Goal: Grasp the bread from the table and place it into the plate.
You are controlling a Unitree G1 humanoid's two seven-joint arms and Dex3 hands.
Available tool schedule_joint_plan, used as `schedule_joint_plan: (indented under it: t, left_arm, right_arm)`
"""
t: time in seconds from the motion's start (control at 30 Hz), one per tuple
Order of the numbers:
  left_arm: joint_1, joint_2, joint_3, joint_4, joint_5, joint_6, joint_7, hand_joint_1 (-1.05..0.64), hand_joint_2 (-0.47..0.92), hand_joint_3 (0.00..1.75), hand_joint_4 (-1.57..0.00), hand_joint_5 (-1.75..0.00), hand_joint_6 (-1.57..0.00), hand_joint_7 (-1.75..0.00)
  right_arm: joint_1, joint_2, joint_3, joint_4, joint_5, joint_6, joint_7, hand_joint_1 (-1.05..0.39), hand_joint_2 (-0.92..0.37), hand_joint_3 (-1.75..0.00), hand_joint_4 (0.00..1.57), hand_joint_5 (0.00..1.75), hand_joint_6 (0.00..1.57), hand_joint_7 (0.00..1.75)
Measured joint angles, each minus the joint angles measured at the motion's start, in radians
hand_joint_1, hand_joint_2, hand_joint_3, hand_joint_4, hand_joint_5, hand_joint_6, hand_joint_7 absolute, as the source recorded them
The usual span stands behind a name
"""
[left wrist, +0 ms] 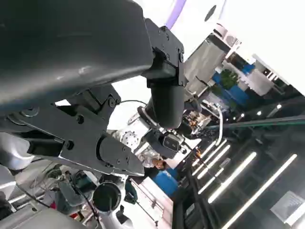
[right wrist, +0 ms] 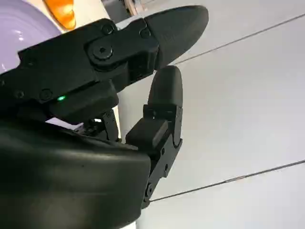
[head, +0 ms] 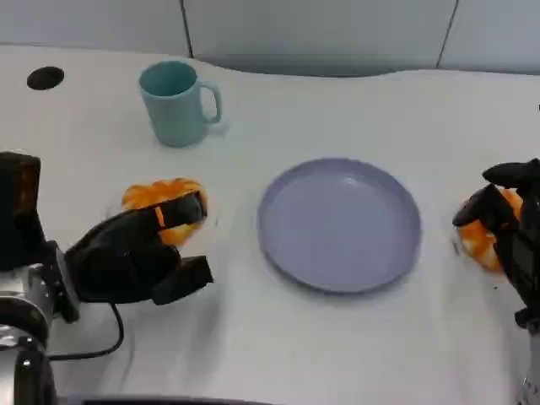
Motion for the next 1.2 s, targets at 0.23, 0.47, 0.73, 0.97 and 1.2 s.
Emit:
schedule_joint_plan:
  t: [0.23, 0.47, 0.73, 0.97, 1.2]
  left_arm:
    - [0.0, 0.0, 0.0, 0.0, 0.0, 0.004, 0.0, -0.02, 0.72, 0.0, -1.01, -1.75, -0.71, -1.75]
    - [0.0, 0.0, 0.0, 0.0, 0.0, 0.002, 0.0, -0.02, 0.73, 0.01, -1.02, -1.75, -0.71, -1.75]
    - [0.0, 0.0, 0.0, 0.0, 0.0, 0.017, 0.0, -0.02, 0.73, 0.01, -1.0, -1.75, -0.69, -1.74]
    - [0.0, 0.0, 0.0, 0.0, 0.0, 0.016, 0.0, -0.04, 0.74, 0.01, -0.97, -1.75, -0.71, -1.67]
    - [0.0, 0.0, -0.005, 0.0, 0.001, 0.003, 0.0, -0.05, 0.74, 0.01, -0.99, -1.75, -0.71, -1.65]
  right_arm:
    - [0.0, 0.0, 0.0, 0.0, 0.0, 0.0, 0.0, -0.52, -0.92, -0.01, 0.62, 1.75, 0.74, 1.02]
    - [0.0, 0.0, 0.0, 0.0, 0.0, 0.0, 0.001, -0.52, -0.92, -0.02, 0.62, 1.75, 0.74, 1.03]
    - [0.0, 0.0, 0.0, 0.0, 0.001, 0.003, 0.001, -0.52, -0.92, -0.02, 0.61, 1.75, 0.73, 1.03]
    - [0.0, 0.0, 0.0, 0.0, 0.001, 0.003, 0.001, -0.52, -0.92, -0.02, 0.61, 1.75, 0.72, 1.04]
    - [0.0, 0.0, 0.0, 0.0, 0.0, 0.003, 0.002, -0.53, -0.92, -0.02, 0.61, 1.75, 0.73, 1.05]
